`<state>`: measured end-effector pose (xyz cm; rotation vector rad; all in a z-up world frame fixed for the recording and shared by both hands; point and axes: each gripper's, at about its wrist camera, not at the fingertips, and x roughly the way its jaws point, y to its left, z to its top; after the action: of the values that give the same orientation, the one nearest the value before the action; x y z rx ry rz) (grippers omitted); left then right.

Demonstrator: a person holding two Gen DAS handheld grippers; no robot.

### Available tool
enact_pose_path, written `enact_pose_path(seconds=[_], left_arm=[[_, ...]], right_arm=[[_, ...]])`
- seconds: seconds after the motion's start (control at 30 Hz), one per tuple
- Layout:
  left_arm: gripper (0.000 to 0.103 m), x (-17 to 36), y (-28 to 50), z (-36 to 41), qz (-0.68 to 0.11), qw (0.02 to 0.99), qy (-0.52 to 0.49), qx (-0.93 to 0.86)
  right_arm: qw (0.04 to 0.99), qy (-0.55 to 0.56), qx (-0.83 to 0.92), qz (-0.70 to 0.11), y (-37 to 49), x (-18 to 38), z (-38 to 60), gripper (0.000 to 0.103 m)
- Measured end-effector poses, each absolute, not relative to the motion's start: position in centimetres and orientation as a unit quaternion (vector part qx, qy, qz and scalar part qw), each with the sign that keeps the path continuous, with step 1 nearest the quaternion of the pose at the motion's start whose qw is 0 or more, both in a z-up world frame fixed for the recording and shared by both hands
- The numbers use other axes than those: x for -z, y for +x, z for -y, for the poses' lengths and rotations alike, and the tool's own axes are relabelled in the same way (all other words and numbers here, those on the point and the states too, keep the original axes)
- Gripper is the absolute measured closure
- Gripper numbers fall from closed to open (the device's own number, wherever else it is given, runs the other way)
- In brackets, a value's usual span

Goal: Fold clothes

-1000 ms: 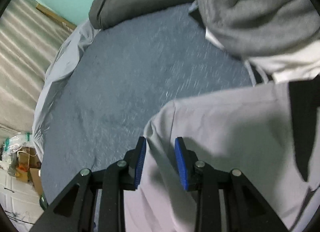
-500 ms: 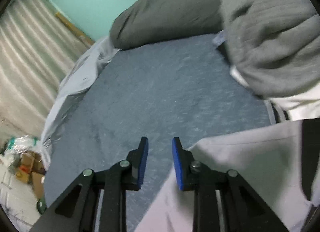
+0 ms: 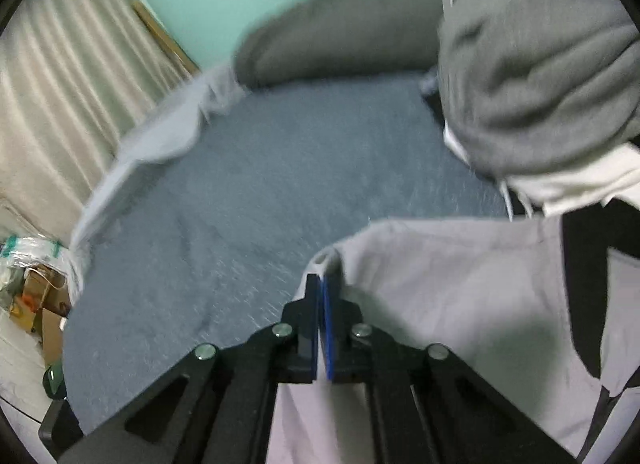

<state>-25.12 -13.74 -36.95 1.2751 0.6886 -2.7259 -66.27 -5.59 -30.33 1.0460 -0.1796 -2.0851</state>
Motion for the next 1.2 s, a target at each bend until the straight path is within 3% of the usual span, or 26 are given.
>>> enact_pose_path(seconds=[0.13, 0.37, 0.67, 0.8, 1.03, 1.13, 1.2], left_arm=[[0.042, 37.1, -25.7, 13.7, -0.221, 0.028, 0.413, 0.883], [0.042, 37.0, -25.6, 13.7, -0.219, 0.027, 0.414, 0.883], [0.042, 36.9, -25.7, 14.0, -0.221, 0.028, 0.413, 0.883], [0.042, 37.1, -28.1, 13.9, -0.221, 0.030, 0.414, 0.883], [0.042, 37.1, -28.2, 14.5, -0.218, 0.027, 0.416, 0.882], [0.042, 37.1, -28.3, 14.4, -0.220, 0.026, 0.416, 0.882], [0.042, 37.1, -28.1, 14.4, -0.221, 0.026, 0.415, 0.882]], right_arm=[[0.365, 0.474, 0.800, -0.051, -65.2, 32.7, 6.6, 0.102], [0.336, 0.518, 0.786, -0.018, -66.1, 33.8, 5.3, 0.100], [0.299, 0.452, 0.839, 0.057, -68.4, 29.2, 3.1, 0.078], [0.282, 0.457, 0.843, 0.035, -69.4, 28.6, 5.7, 0.078], [0.252, 0.481, 0.835, -0.090, -68.7, 30.1, 11.3, 0.078], [0.231, 0.493, 0.828, -0.129, -68.9, 31.1, 12.6, 0.085], [0.222, 0.498, 0.826, -0.145, -69.0, 31.7, 12.8, 0.096]])
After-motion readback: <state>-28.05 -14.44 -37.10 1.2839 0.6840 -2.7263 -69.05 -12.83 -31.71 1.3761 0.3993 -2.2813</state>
